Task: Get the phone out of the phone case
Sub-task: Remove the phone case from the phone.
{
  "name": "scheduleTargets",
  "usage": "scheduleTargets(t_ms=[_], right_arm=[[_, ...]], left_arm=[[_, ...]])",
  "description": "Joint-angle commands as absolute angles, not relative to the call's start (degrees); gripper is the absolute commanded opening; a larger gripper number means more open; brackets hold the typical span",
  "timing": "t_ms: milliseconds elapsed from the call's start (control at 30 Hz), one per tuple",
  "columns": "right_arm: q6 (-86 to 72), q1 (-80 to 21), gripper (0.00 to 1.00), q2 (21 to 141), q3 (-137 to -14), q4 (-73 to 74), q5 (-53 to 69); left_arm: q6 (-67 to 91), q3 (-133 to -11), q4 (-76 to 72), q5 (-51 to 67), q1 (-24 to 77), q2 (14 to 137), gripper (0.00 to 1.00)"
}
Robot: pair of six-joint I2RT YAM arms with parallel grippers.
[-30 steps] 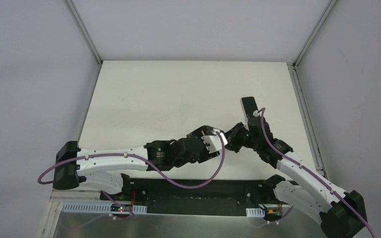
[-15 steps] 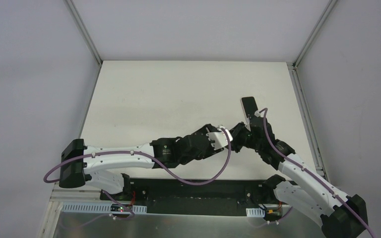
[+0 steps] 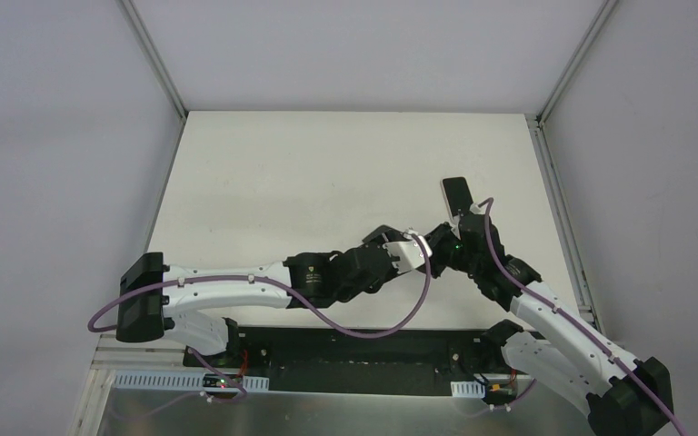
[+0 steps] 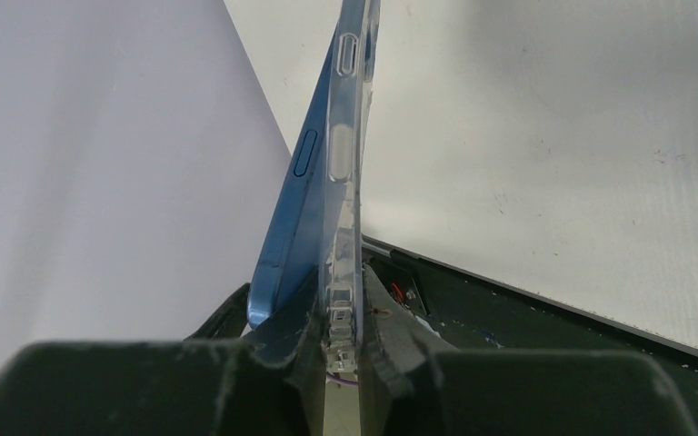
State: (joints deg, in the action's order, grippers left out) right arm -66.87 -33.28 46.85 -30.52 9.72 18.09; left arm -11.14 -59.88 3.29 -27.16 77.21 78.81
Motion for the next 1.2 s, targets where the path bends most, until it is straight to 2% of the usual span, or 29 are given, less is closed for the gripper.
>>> scheduleTargets(t_ms=[0,267,633,833,1033,1167], right_arm=[[-68.1,-33.6,0.0,45.2,-31.4,6.3,20.9],[-68.0,-33.6,0.0,45.1,-31.4,6.2,21.0],[-68.2,-34.6,0.0,44.7,-32.2,6.6,20.8],[-67.9,-34.8,0.0,44.7,-32.5,6.9,20.7],[-67.5,-34.8,0.0,44.8,-33.1,7.3,20.8],[-67.6,-34.8,0.0,44.3,-33.3,7.5,20.8]], left_arm=[[-10.9,-62.4,2.5,-31.3,76.6,78.8,0.38],[-10.0,-62.5,2.5,-30.4,76.5,78.3,0.46],[-10.2,-63.4,2.5,-31.4,76.2,80.5,0.36],[-10.2,-63.4,2.5,-32.2,75.9,80.6,0.27],[-10.6,-63.2,2.5,-32.7,75.7,81.0,0.26],[-10.4,-63.4,2.5,-32.5,75.7,81.6,0.29]])
